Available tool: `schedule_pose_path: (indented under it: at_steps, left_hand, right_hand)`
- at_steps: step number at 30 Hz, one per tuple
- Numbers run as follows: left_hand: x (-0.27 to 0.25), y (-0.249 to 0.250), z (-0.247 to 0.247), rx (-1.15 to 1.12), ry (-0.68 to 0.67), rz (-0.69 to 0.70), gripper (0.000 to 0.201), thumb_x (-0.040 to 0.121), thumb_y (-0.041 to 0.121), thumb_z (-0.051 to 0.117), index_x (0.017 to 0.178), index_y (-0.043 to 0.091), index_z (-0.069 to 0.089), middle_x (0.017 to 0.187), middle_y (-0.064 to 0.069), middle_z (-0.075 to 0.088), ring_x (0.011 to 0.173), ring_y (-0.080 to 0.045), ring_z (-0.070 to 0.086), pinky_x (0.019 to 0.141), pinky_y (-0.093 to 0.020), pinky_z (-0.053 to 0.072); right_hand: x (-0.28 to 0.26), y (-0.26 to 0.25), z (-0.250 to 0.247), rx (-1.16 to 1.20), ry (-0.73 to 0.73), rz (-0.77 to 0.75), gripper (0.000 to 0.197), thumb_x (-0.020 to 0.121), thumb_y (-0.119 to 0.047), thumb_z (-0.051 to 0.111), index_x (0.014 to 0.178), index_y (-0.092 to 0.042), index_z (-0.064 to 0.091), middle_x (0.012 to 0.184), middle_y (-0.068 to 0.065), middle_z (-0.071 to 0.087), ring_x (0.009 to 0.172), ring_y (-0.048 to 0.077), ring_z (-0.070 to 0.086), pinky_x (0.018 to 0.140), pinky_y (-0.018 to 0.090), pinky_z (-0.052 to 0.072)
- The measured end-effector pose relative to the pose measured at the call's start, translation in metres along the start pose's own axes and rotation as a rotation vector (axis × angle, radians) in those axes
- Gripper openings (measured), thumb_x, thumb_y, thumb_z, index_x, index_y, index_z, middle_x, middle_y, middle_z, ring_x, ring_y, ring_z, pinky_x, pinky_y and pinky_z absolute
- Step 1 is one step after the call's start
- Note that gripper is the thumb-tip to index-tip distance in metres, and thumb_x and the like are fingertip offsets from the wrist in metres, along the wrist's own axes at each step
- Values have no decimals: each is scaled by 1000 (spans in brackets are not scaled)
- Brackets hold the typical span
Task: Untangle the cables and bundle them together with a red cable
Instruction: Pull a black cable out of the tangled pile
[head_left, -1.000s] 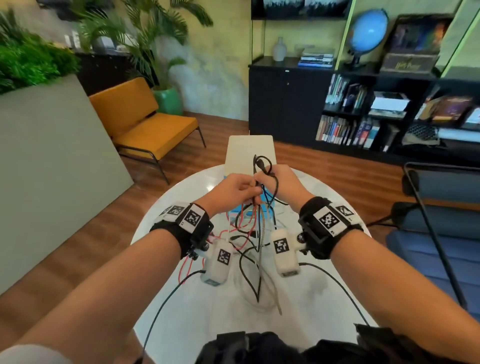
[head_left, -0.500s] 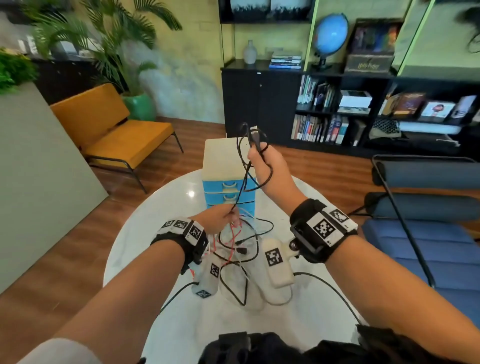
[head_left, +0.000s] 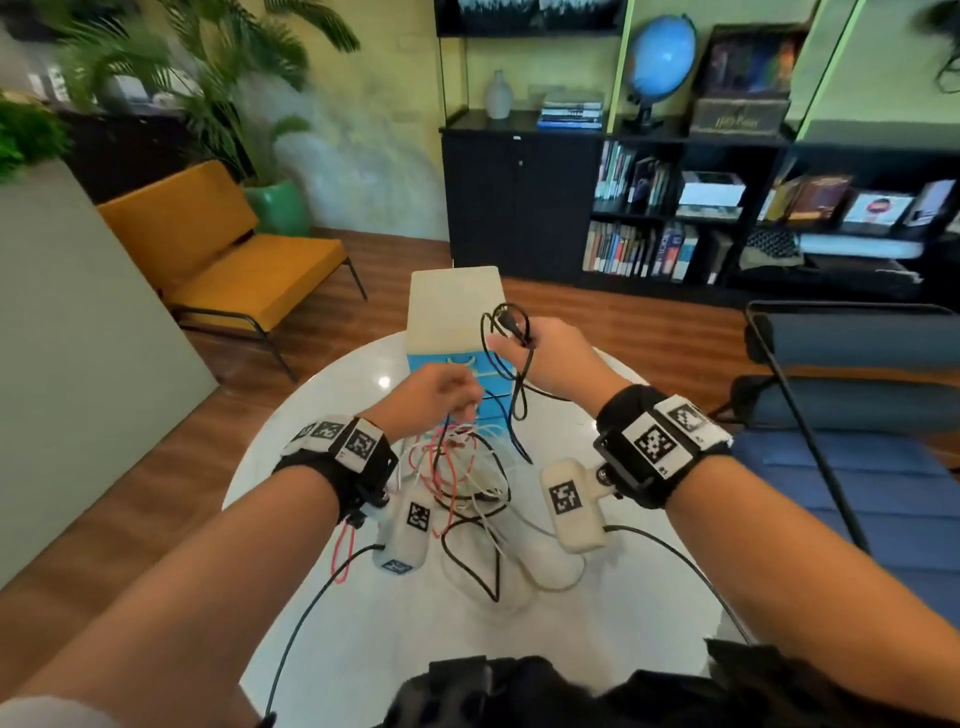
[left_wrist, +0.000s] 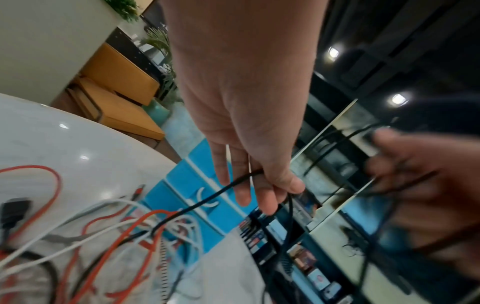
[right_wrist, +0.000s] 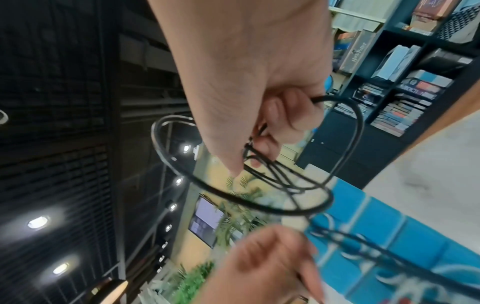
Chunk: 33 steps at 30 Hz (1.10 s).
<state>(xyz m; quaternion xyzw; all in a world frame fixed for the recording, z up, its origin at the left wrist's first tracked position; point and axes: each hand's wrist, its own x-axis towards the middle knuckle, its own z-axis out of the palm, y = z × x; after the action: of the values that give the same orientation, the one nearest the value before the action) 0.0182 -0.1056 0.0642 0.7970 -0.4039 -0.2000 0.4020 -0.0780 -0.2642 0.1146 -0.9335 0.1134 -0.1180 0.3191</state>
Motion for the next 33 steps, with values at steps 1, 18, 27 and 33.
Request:
schedule_pose_path:
  at_steps: [1, 18, 27, 33]
  left_hand:
    - [0, 9, -3, -7, 33, 21, 18, 96, 18, 53, 80, 16, 62, 67, 1, 63, 57, 2, 57, 64, -12, 48]
    - [-19, -13, -6, -219, -192, -97, 38, 104, 32, 29, 76, 13, 48, 63, -1, 40, 58, -14, 40, 61, -22, 38]
    - [-22, -64, -11, 204, -39, -248, 32, 101, 20, 41, 127, 8, 55, 122, -3, 56, 114, -18, 52, 92, -24, 36]
    - [-27, -89, -19, 460, -149, -426, 32, 99, 25, 44, 121, 9, 62, 128, -9, 58, 117, -25, 53, 100, -31, 37]
  right_hand:
    - [0, 3, 9, -3, -36, 10, 36, 95, -47, 53, 75, -17, 55, 63, -5, 50, 58, 6, 46, 53, 26, 32]
    - [9, 10, -6, 255, -67, 48, 32, 95, -32, 60, 88, -2, 70, 73, 2, 57, 67, 13, 50, 62, 20, 40]
    - [26, 27, -47, -102, 431, 229, 28, 95, -38, 51, 81, -14, 54, 78, 5, 57, 73, 24, 51, 67, 28, 36]
    - [46, 31, -30, -326, 355, 349, 39, 95, -36, 58, 121, -9, 49, 111, 12, 64, 103, 34, 61, 74, 36, 42]
